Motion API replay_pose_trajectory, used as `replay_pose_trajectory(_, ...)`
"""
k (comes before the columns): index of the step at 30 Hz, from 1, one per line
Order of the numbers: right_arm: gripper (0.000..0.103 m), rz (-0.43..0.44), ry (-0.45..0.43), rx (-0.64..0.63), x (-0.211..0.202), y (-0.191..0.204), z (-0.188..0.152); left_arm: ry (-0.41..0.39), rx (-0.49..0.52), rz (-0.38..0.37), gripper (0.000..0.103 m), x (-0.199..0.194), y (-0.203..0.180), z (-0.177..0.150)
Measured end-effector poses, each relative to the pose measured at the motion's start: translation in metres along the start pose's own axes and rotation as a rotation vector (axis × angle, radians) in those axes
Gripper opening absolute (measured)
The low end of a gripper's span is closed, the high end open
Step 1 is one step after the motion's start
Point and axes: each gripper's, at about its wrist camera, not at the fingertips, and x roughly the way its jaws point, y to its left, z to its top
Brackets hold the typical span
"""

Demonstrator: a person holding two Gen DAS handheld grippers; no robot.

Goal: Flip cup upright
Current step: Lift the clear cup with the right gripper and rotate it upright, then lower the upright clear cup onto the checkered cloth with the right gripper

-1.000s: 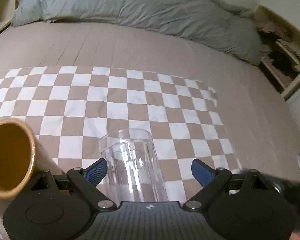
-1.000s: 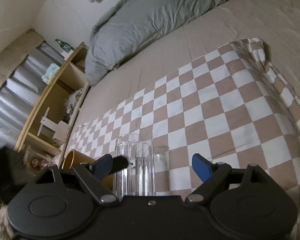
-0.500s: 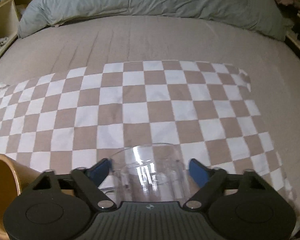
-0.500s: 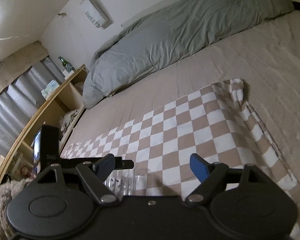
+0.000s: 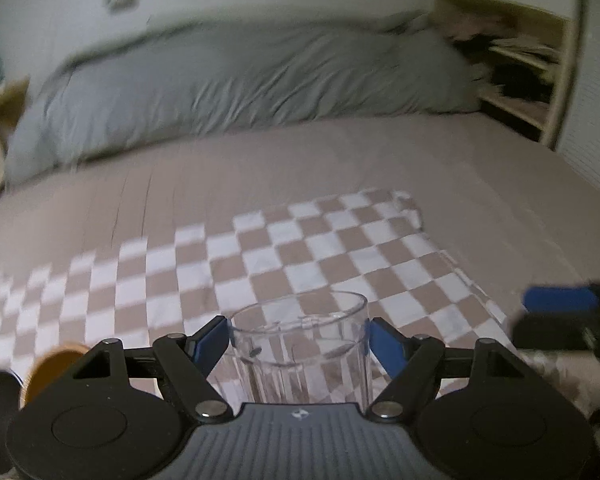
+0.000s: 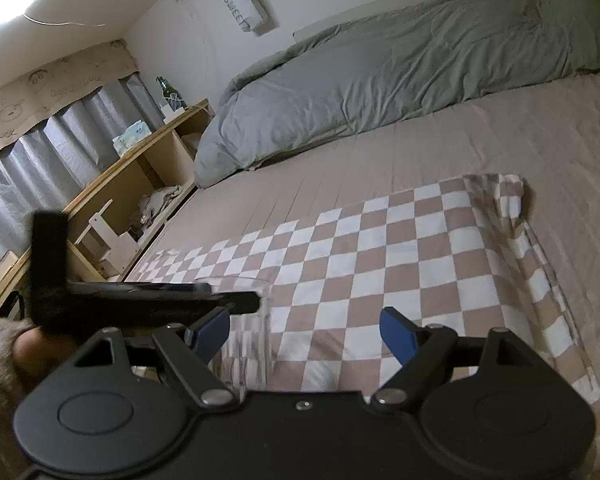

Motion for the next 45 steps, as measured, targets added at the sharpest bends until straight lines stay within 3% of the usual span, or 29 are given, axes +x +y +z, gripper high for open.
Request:
replay_pose_trajectory(7, 0.083, 0.024, -0.046, -0.010, -0.004, 0.006, -0.001, -0.215, 0.096, 0.014, 0.077, -0.013, -0.012, -0.027)
replay_pose_trajectory(13, 0.083, 0.022, -0.043, -0.048, -0.002, 0.016, -0.002, -0.275, 0.167, 0.028, 0.077, -0.010, -0.017, -0.051)
replay_pose_trajectory(19, 0.083, 0.005, -0.029, -0.049, 0.005, 0.020, -0.004, -0.247, 0.189, 0.015, 0.077, -0.011, -0.019, -0.042)
replay_pose_trajectory(25, 0.083, 0.026, -0.007, -0.069, 0.011, 0.022, -0.006, -0.145, 0.198, -0.023, 0.077, -0.015, -0.010, -0.030)
replay_pose_trajectory(31, 0.083, 0.030, 0.074, -0.386, 0.032, 0.036, -0.035, -0.136, 0.222, -0.026, 0.077, -0.017, -0.010, -0.032)
replay_pose_trajectory(37, 0.083, 0.057, 0.136, -0.592, 0.060, 0.058, -0.073, -0.152, 0.202, -0.029, 0.077, -0.018, -0.010, -0.034)
replay_pose_trajectory(40, 0.078, 0.074, 0.122, -0.587, 0.076, 0.065, -0.081, -0.159, 0.203, -0.031, 0.077, -0.016, -0.009, -0.035)
replay_pose_trajectory(42, 0.067, 0.056, 0.116, -0.573, 0.086, 0.066, -0.082, -0.158, 0.212, -0.030, 0.077, -0.016, -0.009, -0.035)
replay_pose_trajectory(44, 0.048, 0.038, 0.124, -0.569, 0.095, 0.067, -0.085, -0.154, 0.219, -0.027, 0.077, -0.015, -0.010, -0.036)
replay_pose_trajectory(45, 0.046, 0.019, 0.117, -0.574, 0.098, 0.067, -0.086, -0.152, 0.218, -0.028, 0.077, -0.014, -0.010, -0.037)
